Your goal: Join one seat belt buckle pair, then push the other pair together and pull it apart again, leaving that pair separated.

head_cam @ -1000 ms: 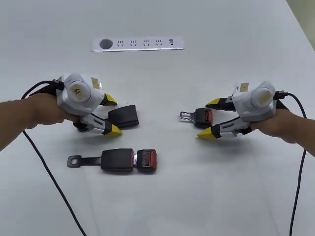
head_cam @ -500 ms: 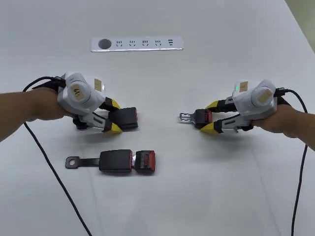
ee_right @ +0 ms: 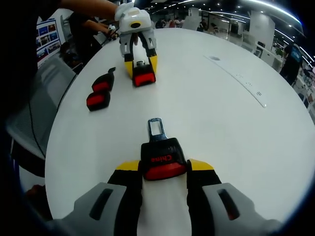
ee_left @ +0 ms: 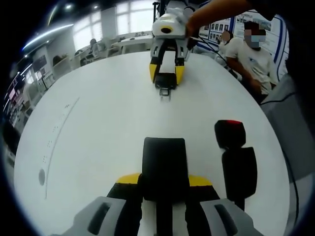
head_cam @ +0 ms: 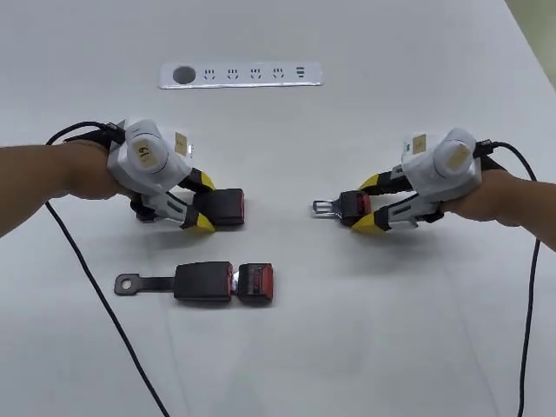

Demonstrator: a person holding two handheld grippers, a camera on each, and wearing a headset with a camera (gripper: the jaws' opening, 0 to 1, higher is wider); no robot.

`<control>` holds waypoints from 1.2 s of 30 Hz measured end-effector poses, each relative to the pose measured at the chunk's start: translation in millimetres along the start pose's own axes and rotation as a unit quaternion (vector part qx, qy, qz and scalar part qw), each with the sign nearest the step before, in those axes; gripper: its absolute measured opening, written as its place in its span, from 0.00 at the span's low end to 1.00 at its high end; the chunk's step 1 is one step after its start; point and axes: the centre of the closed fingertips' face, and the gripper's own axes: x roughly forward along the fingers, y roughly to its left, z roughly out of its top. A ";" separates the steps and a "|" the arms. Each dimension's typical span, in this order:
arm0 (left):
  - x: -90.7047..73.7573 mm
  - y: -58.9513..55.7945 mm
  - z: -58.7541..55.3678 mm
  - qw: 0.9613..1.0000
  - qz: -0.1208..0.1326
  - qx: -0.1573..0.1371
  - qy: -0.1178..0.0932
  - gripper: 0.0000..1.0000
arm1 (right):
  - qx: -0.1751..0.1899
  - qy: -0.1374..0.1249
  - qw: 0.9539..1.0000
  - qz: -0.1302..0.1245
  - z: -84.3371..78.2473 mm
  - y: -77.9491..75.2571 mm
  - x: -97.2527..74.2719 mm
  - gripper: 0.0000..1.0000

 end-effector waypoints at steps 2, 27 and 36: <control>-0.9 1.1 -0.7 1.000 0.001 -0.003 0.000 0.34 | -0.003 -0.007 1.000 0.002 6.5 0.0 1.5 0.34; -2.2 2.9 -2.4 1.000 0.006 -0.014 0.010 0.33 | -0.019 -0.047 0.999 0.018 65.1 14.1 54.6 0.34; -2.0 -0.2 -0.1 1.000 0.007 -0.011 0.015 0.34 | -0.025 -0.056 0.998 0.026 86.1 20.3 69.0 0.33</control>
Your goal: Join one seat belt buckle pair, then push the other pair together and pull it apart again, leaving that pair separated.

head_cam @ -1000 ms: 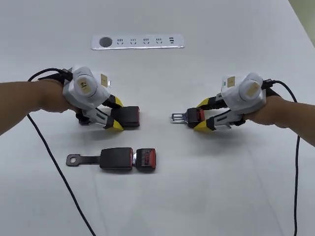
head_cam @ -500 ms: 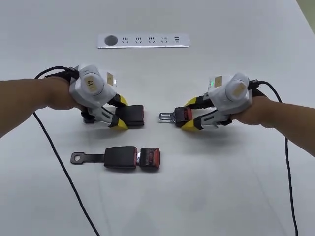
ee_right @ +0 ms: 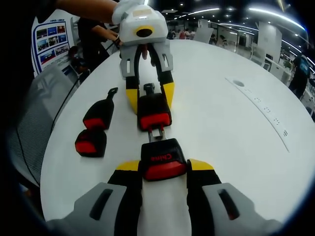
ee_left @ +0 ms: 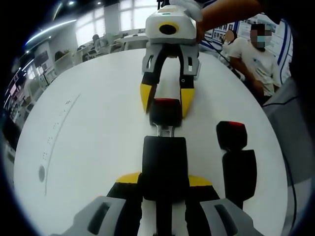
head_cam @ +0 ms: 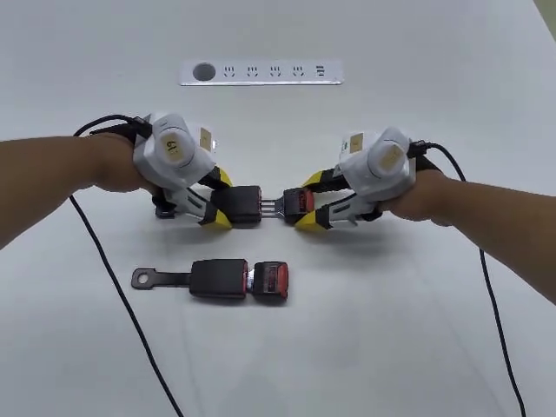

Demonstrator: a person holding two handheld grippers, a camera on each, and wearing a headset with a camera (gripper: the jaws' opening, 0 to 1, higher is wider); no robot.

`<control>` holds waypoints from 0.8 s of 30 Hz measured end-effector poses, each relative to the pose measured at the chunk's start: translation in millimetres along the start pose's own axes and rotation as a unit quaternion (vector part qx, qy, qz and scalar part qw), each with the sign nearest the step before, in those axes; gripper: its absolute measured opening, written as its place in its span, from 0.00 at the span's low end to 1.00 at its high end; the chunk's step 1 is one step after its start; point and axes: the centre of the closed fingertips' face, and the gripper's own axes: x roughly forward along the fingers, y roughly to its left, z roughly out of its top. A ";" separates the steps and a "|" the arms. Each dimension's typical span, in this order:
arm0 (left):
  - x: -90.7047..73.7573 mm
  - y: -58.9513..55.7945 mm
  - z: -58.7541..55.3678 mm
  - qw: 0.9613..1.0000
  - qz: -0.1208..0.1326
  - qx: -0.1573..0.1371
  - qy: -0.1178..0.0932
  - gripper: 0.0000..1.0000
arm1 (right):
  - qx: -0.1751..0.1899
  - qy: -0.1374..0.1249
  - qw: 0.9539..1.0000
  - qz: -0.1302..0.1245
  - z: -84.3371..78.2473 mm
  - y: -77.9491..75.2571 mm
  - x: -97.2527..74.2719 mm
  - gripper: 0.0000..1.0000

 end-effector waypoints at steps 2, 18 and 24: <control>0.2 -1.2 1.2 1.000 0.000 0.001 -0.001 0.34 | 0.003 -0.006 1.000 -0.001 4.8 1.9 4.1 0.33; 1.5 1.4 -2.5 1.000 -0.005 0.005 0.004 0.33 | 0.023 -0.009 1.000 -0.001 9.5 2.6 9.3 0.33; 1.0 -0.1 -2.2 1.000 -0.011 0.009 0.012 0.33 | 0.023 -0.011 1.000 -0.005 15.8 3.0 18.6 0.33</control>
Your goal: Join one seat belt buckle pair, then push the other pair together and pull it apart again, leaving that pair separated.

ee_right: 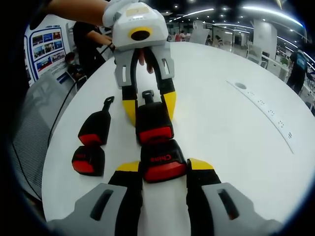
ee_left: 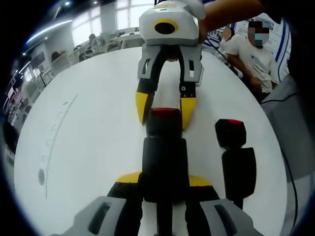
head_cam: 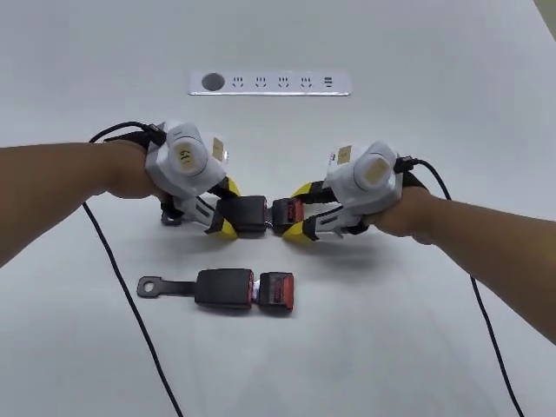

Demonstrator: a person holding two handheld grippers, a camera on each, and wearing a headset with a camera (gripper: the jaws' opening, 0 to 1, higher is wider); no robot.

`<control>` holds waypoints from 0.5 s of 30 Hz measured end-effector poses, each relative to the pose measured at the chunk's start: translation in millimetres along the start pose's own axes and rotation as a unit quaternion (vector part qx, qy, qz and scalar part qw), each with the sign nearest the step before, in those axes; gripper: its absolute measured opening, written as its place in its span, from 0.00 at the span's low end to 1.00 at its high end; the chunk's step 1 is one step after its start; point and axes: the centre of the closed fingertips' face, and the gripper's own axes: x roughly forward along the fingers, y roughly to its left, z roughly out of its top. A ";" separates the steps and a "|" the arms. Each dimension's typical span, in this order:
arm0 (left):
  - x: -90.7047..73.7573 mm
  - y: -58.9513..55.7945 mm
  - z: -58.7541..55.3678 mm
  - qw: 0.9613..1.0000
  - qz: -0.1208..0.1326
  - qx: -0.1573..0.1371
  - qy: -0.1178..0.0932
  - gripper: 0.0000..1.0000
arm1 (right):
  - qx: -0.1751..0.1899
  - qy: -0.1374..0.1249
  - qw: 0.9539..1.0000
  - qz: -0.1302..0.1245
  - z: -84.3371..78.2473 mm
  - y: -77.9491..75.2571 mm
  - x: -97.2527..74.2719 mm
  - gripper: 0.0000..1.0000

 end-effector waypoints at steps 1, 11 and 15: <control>0.0 -0.2 0.0 1.000 -0.001 0.001 0.002 0.33 | 0.000 0.000 1.000 -0.001 -0.3 -0.1 0.5 0.33; -1.5 -4.4 4.6 1.000 0.001 0.000 0.004 0.33 | 0.003 0.010 1.000 -0.017 0.0 -0.7 4.0 0.33; -1.9 -5.5 5.9 1.000 0.001 0.001 0.005 0.33 | 0.005 0.012 1.000 -0.021 0.1 -1.2 3.5 0.33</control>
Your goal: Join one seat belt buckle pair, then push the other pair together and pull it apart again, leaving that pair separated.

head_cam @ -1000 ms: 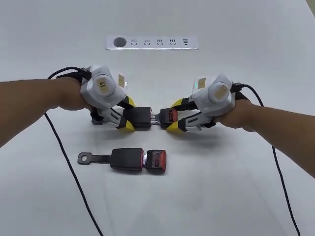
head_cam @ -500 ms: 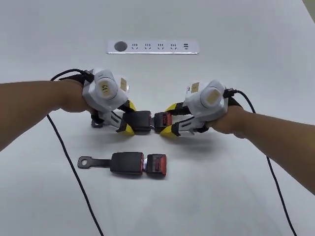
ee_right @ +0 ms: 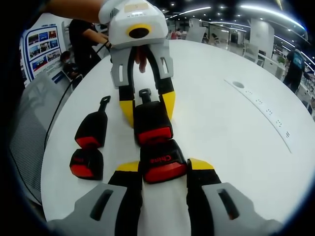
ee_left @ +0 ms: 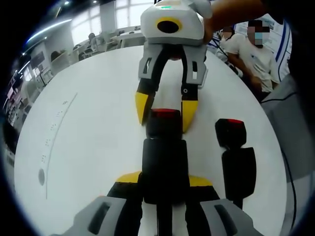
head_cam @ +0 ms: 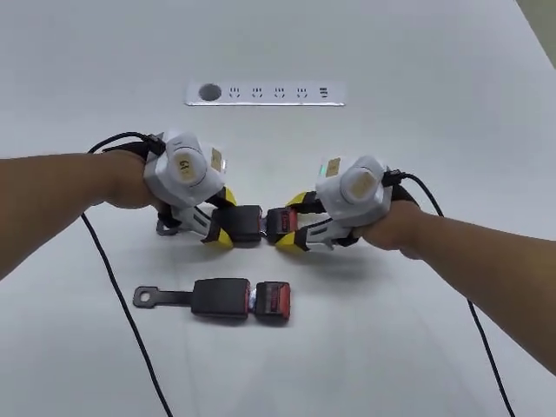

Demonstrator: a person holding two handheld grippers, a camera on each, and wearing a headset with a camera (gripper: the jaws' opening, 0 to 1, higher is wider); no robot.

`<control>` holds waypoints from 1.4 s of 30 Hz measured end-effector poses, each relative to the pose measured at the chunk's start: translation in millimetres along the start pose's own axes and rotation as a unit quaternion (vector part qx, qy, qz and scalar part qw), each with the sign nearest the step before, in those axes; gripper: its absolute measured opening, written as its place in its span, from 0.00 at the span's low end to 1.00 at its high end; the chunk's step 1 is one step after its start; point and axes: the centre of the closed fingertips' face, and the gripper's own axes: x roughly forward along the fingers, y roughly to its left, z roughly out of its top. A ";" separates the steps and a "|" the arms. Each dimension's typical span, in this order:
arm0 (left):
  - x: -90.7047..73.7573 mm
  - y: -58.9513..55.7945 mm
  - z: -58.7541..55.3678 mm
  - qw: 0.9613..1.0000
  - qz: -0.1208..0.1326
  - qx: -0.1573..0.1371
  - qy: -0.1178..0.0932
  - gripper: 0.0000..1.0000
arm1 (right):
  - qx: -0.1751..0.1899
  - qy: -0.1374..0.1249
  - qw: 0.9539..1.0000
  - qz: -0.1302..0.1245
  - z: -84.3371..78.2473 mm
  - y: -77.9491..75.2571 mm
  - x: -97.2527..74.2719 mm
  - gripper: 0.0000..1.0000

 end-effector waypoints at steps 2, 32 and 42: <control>-0.4 -0.8 1.0 1.000 0.000 0.000 0.000 0.33 | 0.000 0.001 1.000 -0.001 0.0 0.4 0.4 0.33; 1.2 0.5 -0.5 1.000 0.006 -0.009 -0.003 0.34 | -0.001 0.006 1.000 -0.015 0.0 3.5 -0.2 0.34; 0.3 -0.9 0.7 1.000 0.009 -0.013 -0.005 0.34 | 0.000 0.003 1.000 -0.018 -0.9 3.9 -0.8 0.34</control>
